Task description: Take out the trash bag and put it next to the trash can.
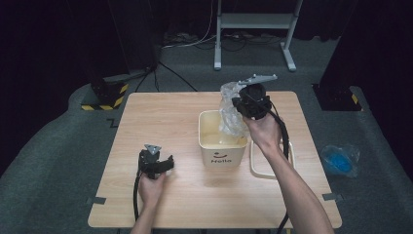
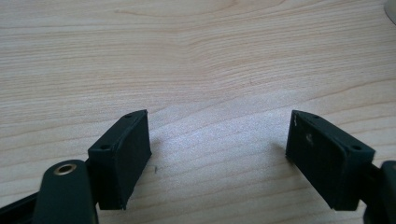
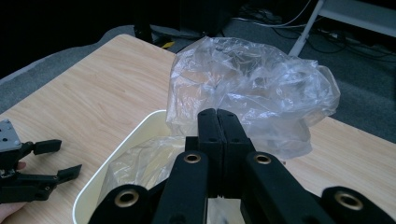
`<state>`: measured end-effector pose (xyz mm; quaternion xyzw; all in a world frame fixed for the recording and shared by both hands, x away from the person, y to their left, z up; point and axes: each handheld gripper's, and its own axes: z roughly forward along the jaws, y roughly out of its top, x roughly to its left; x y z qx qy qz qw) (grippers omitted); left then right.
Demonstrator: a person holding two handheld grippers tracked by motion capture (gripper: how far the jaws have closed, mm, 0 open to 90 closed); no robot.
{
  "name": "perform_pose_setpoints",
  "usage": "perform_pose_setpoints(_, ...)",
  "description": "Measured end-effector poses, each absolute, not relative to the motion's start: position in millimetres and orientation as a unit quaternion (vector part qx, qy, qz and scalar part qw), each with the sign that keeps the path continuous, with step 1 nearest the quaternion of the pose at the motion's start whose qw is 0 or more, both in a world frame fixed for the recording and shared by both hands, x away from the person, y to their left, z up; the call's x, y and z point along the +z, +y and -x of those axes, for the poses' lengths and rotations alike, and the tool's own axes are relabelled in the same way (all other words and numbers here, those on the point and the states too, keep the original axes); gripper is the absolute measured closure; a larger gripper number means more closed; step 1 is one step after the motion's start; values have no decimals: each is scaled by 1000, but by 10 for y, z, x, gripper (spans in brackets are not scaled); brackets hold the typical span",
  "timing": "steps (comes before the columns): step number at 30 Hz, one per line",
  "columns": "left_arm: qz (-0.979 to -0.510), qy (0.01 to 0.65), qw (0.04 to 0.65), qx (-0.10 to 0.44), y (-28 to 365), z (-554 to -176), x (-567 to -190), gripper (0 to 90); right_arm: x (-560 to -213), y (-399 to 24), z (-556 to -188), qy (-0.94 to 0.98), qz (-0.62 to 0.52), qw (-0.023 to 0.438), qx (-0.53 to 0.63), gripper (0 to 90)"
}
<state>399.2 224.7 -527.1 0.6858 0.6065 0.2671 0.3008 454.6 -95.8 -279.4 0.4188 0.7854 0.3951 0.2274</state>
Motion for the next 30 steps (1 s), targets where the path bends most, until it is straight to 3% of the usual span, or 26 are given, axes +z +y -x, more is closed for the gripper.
perform_pose_setpoints(30, -685, 607, 301, 268, 2246, -3995, -5271, 218, -2505, -1113, -4497, 764, -424, 247, 420, 896)
